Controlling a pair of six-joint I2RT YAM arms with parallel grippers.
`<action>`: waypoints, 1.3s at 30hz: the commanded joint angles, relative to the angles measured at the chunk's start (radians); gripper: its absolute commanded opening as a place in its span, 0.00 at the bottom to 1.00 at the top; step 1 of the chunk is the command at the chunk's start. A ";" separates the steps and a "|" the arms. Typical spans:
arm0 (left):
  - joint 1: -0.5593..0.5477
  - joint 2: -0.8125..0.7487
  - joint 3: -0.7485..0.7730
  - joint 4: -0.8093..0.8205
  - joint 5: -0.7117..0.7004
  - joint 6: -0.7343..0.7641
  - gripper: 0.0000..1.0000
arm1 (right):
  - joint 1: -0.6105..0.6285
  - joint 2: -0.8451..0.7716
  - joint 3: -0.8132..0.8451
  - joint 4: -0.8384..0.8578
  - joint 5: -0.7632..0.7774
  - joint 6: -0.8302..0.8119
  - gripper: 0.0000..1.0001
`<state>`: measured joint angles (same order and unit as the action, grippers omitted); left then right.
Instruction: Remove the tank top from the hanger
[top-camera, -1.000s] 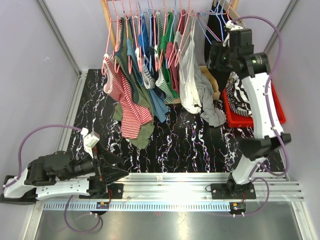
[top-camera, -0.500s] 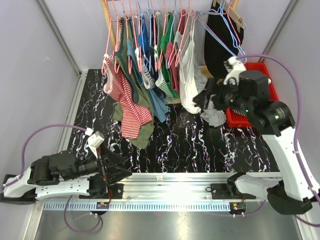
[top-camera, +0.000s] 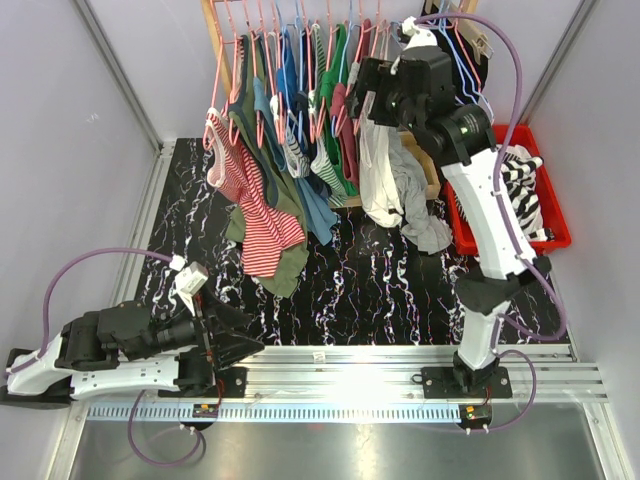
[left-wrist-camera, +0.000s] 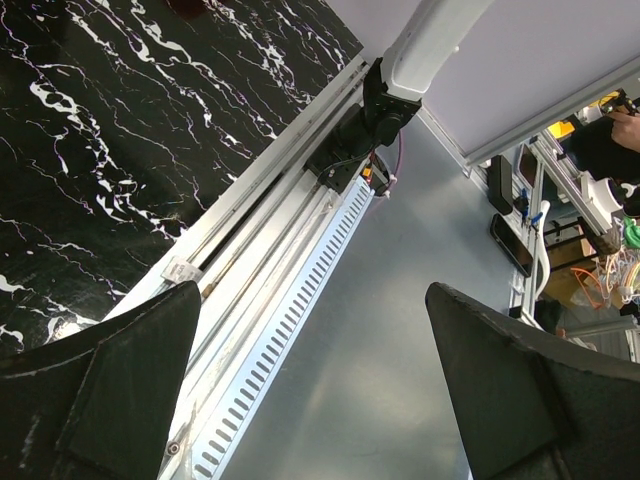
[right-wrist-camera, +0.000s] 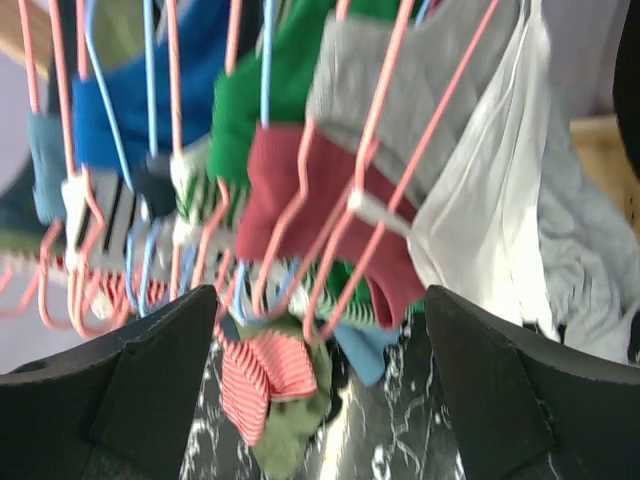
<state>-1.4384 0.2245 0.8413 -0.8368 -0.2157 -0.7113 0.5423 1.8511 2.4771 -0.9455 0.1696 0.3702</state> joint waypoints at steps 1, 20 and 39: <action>-0.005 -0.008 0.002 0.044 -0.014 -0.011 0.99 | 0.002 0.106 0.195 -0.082 0.103 -0.010 0.91; -0.005 -0.105 -0.022 0.024 -0.025 -0.027 0.99 | -0.080 0.085 0.097 -0.091 0.148 -0.086 0.35; -0.004 -0.103 -0.001 0.007 -0.033 -0.028 0.99 | -0.249 0.011 -0.027 0.081 -0.148 -0.326 0.00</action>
<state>-1.4384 0.1307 0.8219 -0.8452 -0.2237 -0.7345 0.3046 1.9564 2.5069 -1.0065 0.0849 0.0963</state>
